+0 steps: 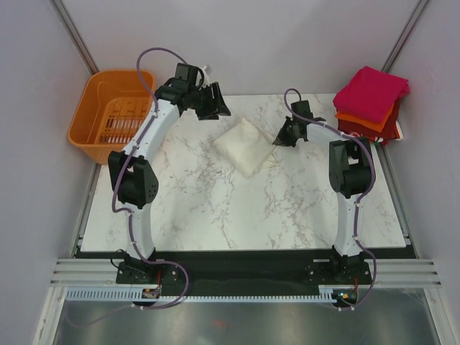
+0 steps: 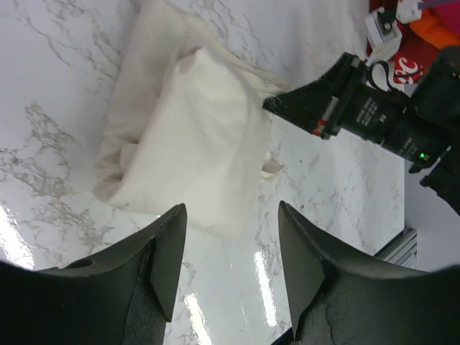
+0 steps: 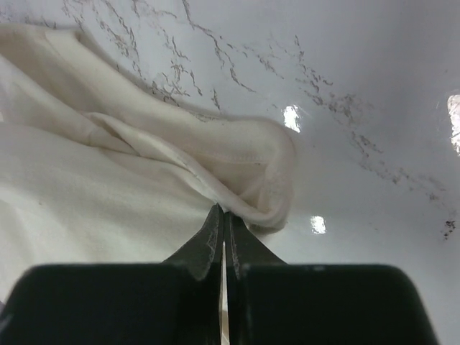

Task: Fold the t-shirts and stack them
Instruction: Fold the tshirt

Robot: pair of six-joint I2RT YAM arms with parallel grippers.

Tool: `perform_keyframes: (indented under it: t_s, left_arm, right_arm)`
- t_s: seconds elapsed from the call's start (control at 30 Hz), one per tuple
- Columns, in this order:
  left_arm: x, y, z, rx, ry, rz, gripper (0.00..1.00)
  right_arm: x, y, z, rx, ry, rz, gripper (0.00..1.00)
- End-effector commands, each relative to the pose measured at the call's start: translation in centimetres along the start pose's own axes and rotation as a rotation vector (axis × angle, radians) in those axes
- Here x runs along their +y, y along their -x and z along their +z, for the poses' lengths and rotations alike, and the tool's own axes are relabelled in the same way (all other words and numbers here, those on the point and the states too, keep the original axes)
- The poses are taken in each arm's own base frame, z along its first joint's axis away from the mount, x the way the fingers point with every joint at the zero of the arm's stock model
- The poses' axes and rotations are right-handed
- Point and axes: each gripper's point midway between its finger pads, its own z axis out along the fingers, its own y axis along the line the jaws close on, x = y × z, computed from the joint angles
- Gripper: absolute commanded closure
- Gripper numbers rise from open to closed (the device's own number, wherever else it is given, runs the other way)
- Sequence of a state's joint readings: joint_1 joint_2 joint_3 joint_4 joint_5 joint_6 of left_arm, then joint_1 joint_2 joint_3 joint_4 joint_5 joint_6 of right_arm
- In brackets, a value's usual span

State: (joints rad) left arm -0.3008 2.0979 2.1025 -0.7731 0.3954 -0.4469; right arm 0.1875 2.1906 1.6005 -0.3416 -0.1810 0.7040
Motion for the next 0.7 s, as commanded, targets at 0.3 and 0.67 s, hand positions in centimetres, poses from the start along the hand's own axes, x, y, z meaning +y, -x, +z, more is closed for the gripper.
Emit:
perform_keyframes:
  t_s: [0.3, 0.67]
  left_arm:
    - [1.2, -8.8, 6.4, 0.179, -0.060, 0.036, 0.45]
    - [7.7, -12.8, 12.9, 0.260, 0.050, -0.019, 0.47]
  right_arm:
    - [0.7, 1.8, -0.9, -0.048, 0.002, -0.027, 1.00]
    - [-2.8, 0.3, 0.7, 0.003, -0.050, -0.012, 1.00]
